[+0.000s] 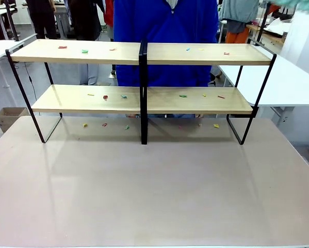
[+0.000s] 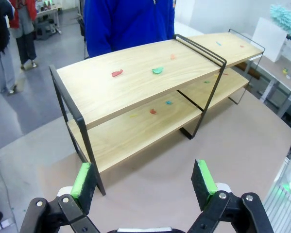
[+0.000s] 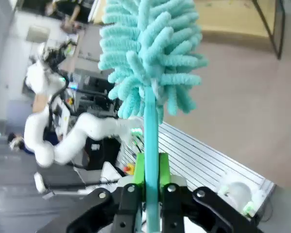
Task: Clean the shelves.
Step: Pick up the Duster when the human hands it over.
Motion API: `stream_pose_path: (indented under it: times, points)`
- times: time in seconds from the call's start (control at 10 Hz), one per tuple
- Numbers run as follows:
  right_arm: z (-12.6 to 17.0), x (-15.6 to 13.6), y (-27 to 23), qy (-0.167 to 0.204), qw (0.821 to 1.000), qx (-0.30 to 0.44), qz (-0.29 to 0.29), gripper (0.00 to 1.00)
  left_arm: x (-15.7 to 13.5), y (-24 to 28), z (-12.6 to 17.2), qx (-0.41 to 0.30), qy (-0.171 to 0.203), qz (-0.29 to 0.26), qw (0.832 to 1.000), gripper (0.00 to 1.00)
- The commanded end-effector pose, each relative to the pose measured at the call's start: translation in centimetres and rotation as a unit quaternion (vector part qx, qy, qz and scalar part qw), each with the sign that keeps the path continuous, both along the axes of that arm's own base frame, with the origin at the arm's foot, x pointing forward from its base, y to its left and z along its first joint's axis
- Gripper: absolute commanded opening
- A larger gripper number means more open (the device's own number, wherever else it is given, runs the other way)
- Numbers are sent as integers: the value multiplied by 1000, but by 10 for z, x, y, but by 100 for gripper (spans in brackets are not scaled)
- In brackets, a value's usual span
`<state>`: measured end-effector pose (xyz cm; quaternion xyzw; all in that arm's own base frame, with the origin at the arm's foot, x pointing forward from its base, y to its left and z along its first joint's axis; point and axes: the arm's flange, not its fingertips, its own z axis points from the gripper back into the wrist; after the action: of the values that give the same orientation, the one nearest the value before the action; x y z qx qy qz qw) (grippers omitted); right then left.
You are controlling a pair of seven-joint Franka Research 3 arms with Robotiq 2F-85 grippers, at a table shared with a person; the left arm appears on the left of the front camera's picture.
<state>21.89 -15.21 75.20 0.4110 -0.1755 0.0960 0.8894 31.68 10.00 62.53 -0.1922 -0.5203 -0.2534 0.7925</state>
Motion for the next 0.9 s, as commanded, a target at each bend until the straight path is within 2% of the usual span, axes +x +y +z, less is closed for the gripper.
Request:
stream_pose_path:
  times: [0.0,0.1,0.2,0.3,0.8]
  points:
    - [-15,-28,-39,-62,998,17,-27,0,0,0,-2,1,7,5,1000,100]
    - [-36,-40,-58,-72,995,63,-25,0,0,0,-2,1,7,5,1000,100]
    - [-50,-33,-68,-83,988,116,-54,0,0,0,-2,1,7,5,1000,100]
    - [-13,-49,-51,-54,998,19,-16,0,0,0,-2,1,7,5,1000,100]
    - [-13,-49,-51,-54,998,19,-16,0,0,0,-2,1,7,5,1000,100]
